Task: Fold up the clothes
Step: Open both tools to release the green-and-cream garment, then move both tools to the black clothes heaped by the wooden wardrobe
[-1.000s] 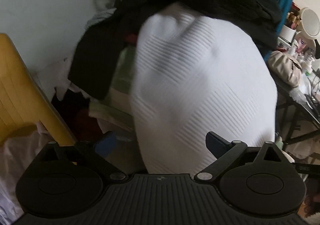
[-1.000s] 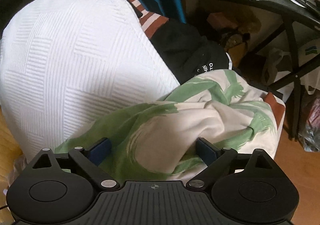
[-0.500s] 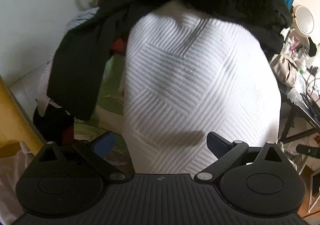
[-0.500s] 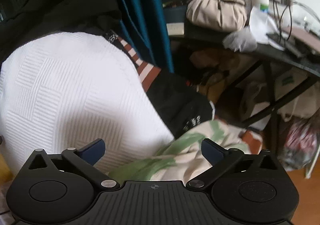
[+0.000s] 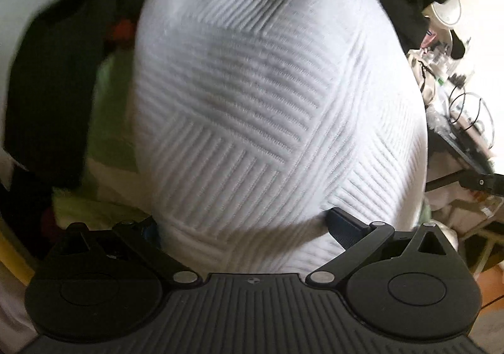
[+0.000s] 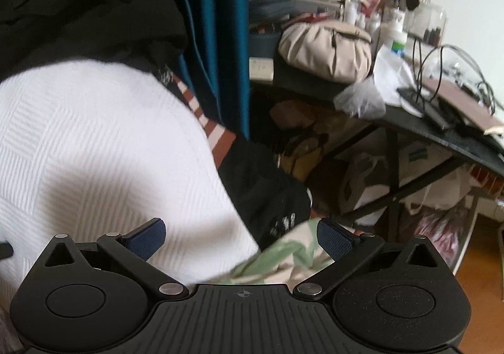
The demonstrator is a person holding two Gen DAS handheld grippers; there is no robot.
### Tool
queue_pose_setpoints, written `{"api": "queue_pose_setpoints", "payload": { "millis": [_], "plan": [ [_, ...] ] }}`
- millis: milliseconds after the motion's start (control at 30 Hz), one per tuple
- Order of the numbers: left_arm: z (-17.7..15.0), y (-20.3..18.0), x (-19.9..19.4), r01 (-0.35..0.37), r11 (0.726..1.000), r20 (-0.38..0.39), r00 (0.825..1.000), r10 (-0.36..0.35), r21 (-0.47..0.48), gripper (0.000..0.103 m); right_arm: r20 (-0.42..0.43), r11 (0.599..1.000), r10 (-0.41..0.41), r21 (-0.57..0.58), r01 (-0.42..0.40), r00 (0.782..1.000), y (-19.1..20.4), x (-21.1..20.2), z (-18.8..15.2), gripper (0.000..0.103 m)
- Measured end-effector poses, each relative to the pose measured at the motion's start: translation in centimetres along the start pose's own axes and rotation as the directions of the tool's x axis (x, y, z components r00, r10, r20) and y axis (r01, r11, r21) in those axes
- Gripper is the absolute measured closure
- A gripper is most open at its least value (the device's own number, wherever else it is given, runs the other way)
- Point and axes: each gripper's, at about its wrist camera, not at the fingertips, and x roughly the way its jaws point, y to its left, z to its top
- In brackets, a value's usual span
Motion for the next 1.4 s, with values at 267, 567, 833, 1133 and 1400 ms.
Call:
{"api": "queue_pose_setpoints", "payload": {
  "millis": [267,567,833,1133,1400],
  "plan": [
    [0.5,0.7,2.0,0.075,0.993,-0.076,0.994,-0.082,-0.088,0.0,0.051,0.999,-0.027,-0.031,0.028,0.998,0.4,-0.9,1.4,0.001],
    [0.4,-0.1,1.8,0.06,0.997,-0.087,0.994,-0.065,-0.054,0.0,0.047,0.999,-0.048,-0.005,0.048,0.998,-0.3,-0.9,0.7,0.001],
    [0.5,-0.1,-2.4,0.026,0.999,-0.027,0.999,-0.028,-0.039,0.005,0.083,0.999,0.027,-0.024,-0.025,0.996,0.2,-1.1,1.5,0.001],
    [2.2,0.4,-9.6,-0.126,0.991,0.237,0.965,0.11,0.053,0.005,0.14,0.99,0.126,-0.077,-0.116,0.982,2.9,-1.5,4.3,0.001],
    [6.6,3.5,-10.6,-0.173,0.982,0.336,0.923,0.189,-0.077,0.003,0.238,0.961,0.235,-0.204,-0.188,0.942,8.1,-3.1,8.7,0.001]
  ]
}}
